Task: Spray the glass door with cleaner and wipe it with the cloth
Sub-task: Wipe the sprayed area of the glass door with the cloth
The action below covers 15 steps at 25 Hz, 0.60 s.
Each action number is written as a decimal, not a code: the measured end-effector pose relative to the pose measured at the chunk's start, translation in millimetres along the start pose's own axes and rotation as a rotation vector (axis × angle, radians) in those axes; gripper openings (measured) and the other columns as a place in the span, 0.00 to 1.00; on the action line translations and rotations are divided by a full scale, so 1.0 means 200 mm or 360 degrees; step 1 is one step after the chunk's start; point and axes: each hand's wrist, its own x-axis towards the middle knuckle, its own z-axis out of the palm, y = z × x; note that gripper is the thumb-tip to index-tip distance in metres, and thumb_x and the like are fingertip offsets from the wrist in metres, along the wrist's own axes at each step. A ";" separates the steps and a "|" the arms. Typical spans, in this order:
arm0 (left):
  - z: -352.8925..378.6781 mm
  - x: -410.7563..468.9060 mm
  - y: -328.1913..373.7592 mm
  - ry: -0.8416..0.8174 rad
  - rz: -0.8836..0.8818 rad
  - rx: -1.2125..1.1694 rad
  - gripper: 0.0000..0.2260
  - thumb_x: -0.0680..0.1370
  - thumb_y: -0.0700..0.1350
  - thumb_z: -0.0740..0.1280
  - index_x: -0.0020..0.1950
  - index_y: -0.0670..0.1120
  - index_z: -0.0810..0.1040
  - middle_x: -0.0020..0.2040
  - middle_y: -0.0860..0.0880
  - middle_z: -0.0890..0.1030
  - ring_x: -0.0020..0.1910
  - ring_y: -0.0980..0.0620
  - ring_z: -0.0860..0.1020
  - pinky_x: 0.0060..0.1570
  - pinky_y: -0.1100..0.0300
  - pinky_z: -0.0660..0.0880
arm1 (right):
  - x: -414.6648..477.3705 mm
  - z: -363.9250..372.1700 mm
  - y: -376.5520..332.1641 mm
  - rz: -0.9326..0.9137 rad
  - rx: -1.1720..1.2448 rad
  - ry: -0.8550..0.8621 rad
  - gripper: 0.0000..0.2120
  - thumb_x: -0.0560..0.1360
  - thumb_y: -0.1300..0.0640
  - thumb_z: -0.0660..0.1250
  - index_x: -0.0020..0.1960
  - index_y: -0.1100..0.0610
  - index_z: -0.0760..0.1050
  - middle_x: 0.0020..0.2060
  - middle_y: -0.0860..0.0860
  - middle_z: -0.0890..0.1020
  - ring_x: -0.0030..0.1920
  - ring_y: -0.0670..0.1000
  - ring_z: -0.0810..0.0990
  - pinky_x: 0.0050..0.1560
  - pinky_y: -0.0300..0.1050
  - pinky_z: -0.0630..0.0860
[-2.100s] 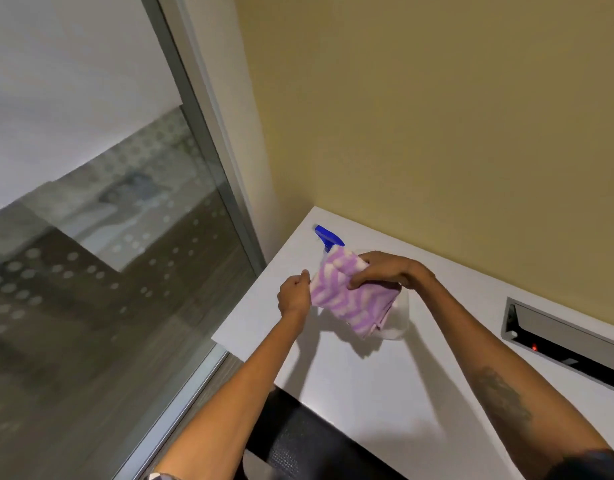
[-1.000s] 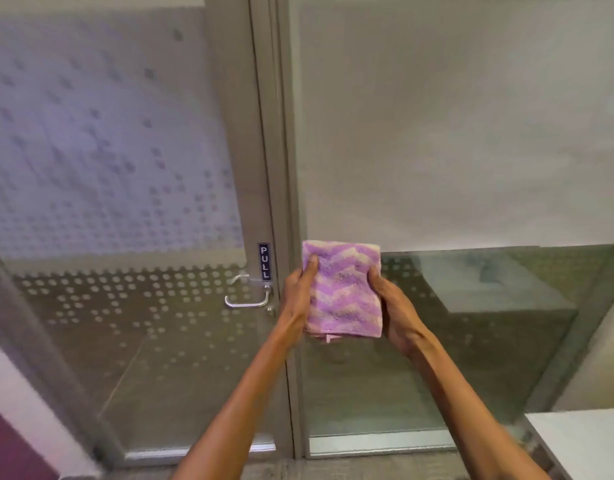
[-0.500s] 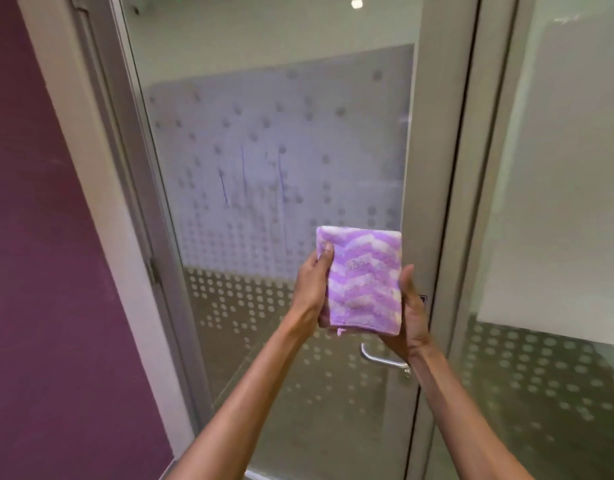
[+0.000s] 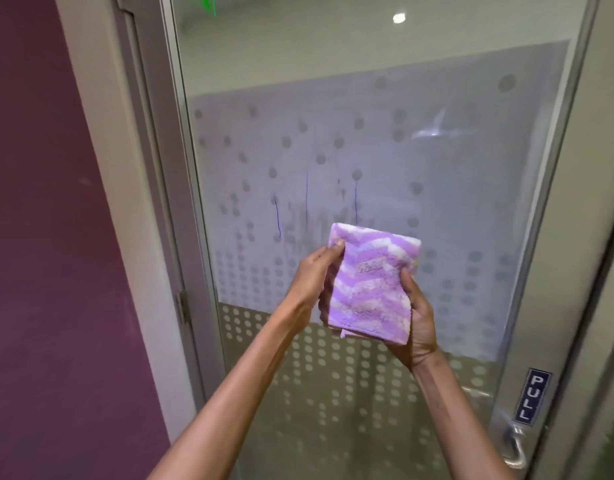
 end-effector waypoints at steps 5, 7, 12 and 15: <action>-0.36 0.35 0.06 0.0290 0.0526 0.0105 0.17 0.84 0.56 0.61 0.54 0.47 0.84 0.52 0.50 0.87 0.54 0.52 0.85 0.55 0.56 0.80 | 0.17 0.04 0.13 -0.0612 -0.0434 0.0623 0.25 0.76 0.41 0.71 0.67 0.55 0.81 0.61 0.57 0.86 0.56 0.60 0.87 0.49 0.73 0.83; -0.52 0.49 0.10 0.0369 0.0841 0.0299 0.17 0.84 0.57 0.60 0.56 0.49 0.84 0.55 0.54 0.86 0.56 0.58 0.83 0.59 0.60 0.78 | 0.27 0.09 0.17 -0.0949 -0.0594 0.0824 0.26 0.76 0.44 0.69 0.69 0.58 0.78 0.58 0.56 0.85 0.54 0.56 0.87 0.52 0.71 0.83; -0.86 0.86 0.17 0.0489 0.1490 0.0919 0.18 0.85 0.50 0.59 0.72 0.45 0.76 0.74 0.48 0.75 0.78 0.48 0.68 0.78 0.56 0.61 | 0.47 0.22 0.16 -0.1568 -0.1261 0.1212 0.20 0.79 0.43 0.68 0.67 0.51 0.79 0.57 0.47 0.85 0.60 0.53 0.83 0.65 0.69 0.78; -1.02 1.03 0.13 0.0545 0.1540 0.1172 0.23 0.86 0.50 0.58 0.80 0.44 0.66 0.82 0.45 0.63 0.84 0.42 0.54 0.83 0.46 0.50 | 0.53 0.25 0.09 -0.1770 -0.1741 0.1508 0.36 0.77 0.32 0.67 0.78 0.51 0.69 0.69 0.51 0.81 0.68 0.50 0.80 0.69 0.52 0.77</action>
